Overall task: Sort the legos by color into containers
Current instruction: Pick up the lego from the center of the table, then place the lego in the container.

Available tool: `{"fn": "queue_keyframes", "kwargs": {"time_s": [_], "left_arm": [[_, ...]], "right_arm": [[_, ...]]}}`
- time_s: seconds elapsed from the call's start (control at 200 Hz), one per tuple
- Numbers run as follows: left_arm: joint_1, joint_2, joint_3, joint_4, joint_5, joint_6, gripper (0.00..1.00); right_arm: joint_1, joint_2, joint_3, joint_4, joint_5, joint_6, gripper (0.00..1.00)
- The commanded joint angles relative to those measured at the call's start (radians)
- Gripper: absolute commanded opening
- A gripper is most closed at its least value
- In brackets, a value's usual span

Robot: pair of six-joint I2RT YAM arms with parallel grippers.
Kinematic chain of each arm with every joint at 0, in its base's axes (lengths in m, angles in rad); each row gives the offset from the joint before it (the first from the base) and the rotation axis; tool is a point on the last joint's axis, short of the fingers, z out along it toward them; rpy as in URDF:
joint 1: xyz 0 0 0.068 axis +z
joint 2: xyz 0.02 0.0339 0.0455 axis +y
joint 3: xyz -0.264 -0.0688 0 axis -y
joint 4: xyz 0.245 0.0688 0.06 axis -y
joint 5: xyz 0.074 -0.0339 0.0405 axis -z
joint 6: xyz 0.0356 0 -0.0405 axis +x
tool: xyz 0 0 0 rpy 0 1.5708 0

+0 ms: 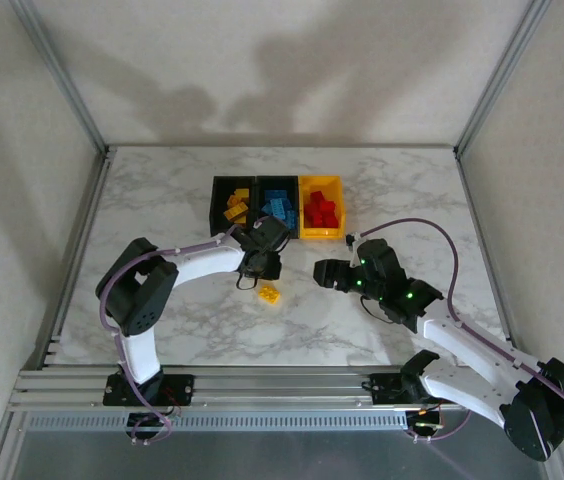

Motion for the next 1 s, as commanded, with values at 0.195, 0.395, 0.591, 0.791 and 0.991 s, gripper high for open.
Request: {"fn": "queue_keyframes", "kwargs": {"time_s": [0.195, 0.395, 0.591, 0.791, 0.991], "left_arm": [[0.09, -0.146, 0.105, -0.08, -0.094, -0.018, 0.22], [0.215, -0.14, 0.207, -0.073, -0.132, -0.034, 0.22], [0.305, 0.008, 0.399, -0.127, -0.193, -0.002, 0.21], [0.345, 0.158, 0.542, -0.152, -0.254, 0.01, 0.21], [0.357, 0.283, 0.663, -0.175, -0.313, 0.03, 0.21]], "right_arm": [[0.003, 0.023, 0.037, 0.038, -0.007, 0.0, 0.71], [0.004, 0.047, 0.057, 0.064, -0.026, 0.004, 0.71], [0.005, 0.05, 0.06, 0.064, -0.024, 0.002, 0.7], [0.005, 0.044, 0.055, 0.058, -0.017, 0.007, 0.7], [0.005, 0.046, 0.062, 0.045, -0.015, 0.0, 0.7]]}}
